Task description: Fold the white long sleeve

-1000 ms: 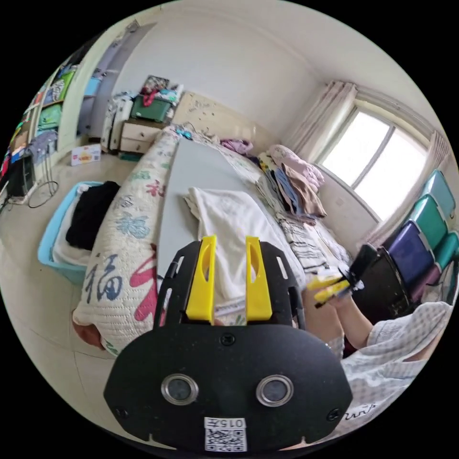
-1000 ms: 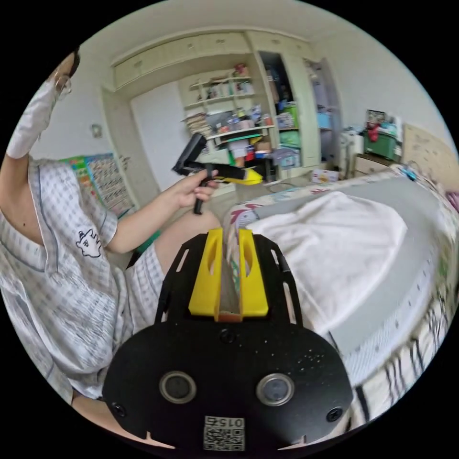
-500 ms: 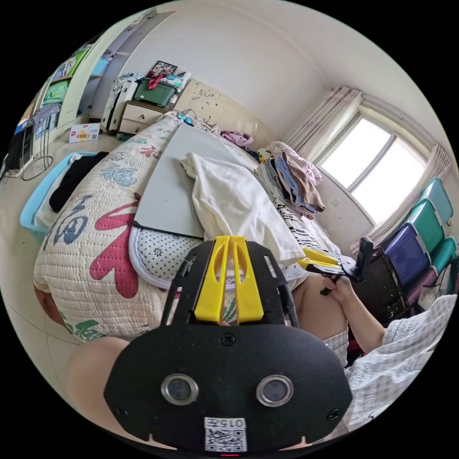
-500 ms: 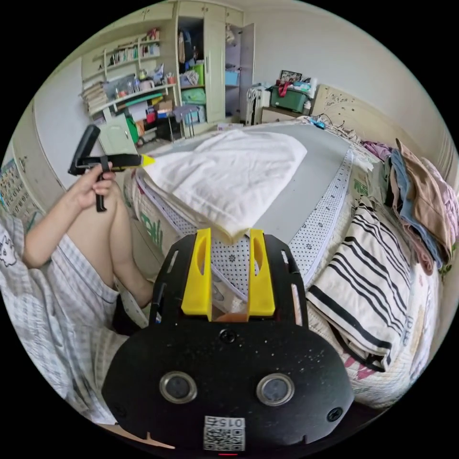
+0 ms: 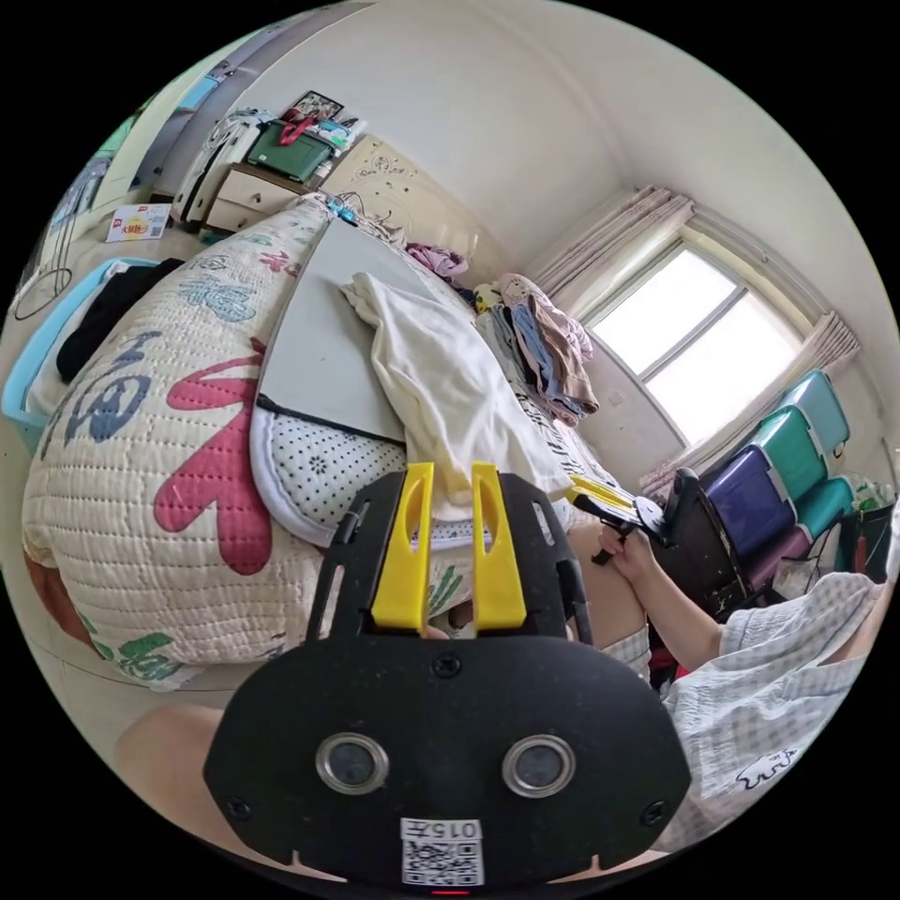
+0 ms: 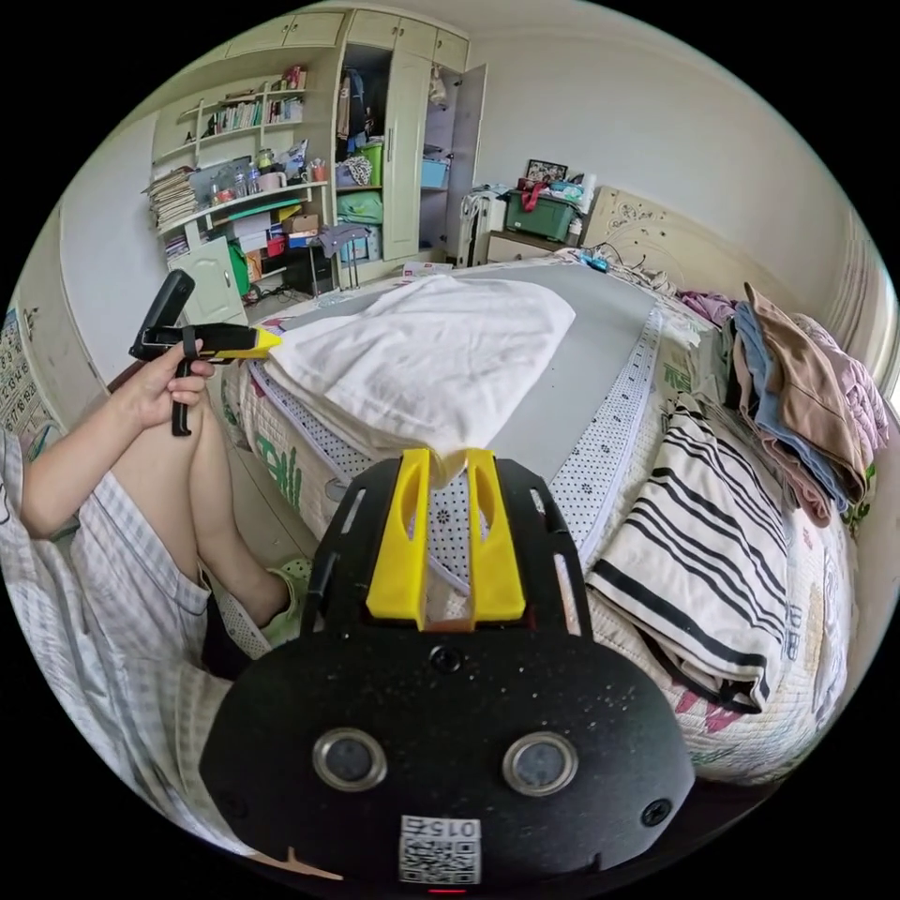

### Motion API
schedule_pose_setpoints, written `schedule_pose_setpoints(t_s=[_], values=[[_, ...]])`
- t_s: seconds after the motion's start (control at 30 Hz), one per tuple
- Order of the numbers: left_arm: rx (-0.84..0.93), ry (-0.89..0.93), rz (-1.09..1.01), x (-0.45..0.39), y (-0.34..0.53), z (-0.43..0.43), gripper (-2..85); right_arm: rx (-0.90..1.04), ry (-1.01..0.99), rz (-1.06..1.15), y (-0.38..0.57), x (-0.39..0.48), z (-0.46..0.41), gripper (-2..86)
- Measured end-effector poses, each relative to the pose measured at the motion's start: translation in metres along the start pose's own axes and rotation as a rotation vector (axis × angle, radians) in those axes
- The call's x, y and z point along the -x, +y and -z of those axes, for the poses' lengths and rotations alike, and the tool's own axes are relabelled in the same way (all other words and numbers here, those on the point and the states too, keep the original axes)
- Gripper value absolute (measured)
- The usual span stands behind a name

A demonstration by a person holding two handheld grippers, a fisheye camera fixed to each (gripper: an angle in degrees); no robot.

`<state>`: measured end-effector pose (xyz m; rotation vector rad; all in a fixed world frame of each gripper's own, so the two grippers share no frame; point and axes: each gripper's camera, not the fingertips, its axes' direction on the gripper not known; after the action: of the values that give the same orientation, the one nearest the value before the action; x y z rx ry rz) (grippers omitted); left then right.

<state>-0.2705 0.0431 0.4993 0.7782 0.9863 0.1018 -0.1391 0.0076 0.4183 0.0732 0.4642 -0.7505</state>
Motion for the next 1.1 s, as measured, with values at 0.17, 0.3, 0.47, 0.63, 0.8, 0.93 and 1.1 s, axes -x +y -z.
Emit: schedule_pose_setpoints(t_s=[0.17,0.3,0.47,0.63,0.8,0.93,1.1], values=[[-0.020,0.002,0.000,-0.003,0.007,0.007,-0.1,-0.027,-0.072,-0.086,0.001,-0.015,0.008,1.2],[-0.029,-0.025,-0.056,-0.015,0.017,0.016,-0.5,-0.031,-0.114,-0.127,0.009,-0.027,0.017,0.2],[0.041,-0.137,-0.103,-0.029,0.025,0.007,-0.6,0.099,-0.046,-0.064,0.007,-0.015,-0.002,-0.5],[0.124,-0.262,-0.148,-0.044,0.027,-0.018,-0.6,0.149,-0.054,-0.070,0.004,-0.018,-0.013,-0.6],[0.140,-0.291,-0.133,-0.050,0.026,-0.033,-0.5,0.164,-0.096,-0.115,-0.002,-0.025,-0.019,-0.6],[0.143,-0.297,-0.132,-0.053,0.028,-0.039,-0.5,0.165,-0.066,-0.104,-0.003,-0.018,-0.019,-0.5],[0.146,-0.285,-0.122,-0.056,0.031,-0.046,-0.4,0.164,-0.086,-0.137,-0.006,-0.019,-0.018,-0.4]])
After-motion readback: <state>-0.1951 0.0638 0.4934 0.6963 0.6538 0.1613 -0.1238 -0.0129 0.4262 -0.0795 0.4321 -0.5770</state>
